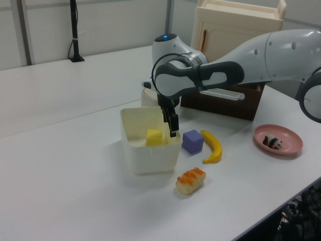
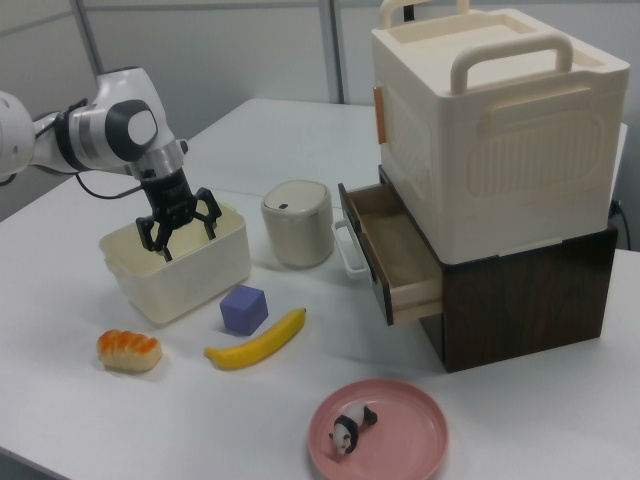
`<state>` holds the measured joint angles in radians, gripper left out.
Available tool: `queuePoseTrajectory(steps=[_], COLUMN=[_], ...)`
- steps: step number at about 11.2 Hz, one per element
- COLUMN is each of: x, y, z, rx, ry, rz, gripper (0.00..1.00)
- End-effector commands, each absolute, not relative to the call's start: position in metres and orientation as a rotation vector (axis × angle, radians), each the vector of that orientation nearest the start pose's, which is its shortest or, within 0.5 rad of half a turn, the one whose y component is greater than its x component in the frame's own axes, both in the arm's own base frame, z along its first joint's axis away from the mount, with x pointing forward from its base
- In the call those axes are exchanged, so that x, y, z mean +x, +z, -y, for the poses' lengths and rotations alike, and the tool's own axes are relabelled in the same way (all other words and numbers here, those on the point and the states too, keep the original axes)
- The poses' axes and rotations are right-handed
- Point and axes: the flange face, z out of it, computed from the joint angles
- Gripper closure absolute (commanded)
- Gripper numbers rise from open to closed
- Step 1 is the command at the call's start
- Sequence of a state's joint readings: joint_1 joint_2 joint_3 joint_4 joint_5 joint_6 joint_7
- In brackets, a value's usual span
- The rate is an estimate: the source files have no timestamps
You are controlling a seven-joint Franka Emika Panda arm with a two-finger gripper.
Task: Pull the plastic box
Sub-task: 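Drag the cream box across the table toward the bread roll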
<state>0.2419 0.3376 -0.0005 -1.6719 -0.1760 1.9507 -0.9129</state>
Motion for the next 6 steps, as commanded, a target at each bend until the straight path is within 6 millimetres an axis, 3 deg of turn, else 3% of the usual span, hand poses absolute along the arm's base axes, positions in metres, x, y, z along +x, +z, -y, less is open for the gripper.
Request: queuePoseTrajectory(steps=[1, 3, 6], x=[0.625, 0.628, 0.619], y=[0.429, 0.448, 0.5], z=[-0.151, -0.153, -0.147], rx=[-2.754, -2.843, -3.015], ry=[0.117, 0.048, -0.1], rz=[1.794, 1.635, 1.312], gripper=[0.0, 0.0, 0.0])
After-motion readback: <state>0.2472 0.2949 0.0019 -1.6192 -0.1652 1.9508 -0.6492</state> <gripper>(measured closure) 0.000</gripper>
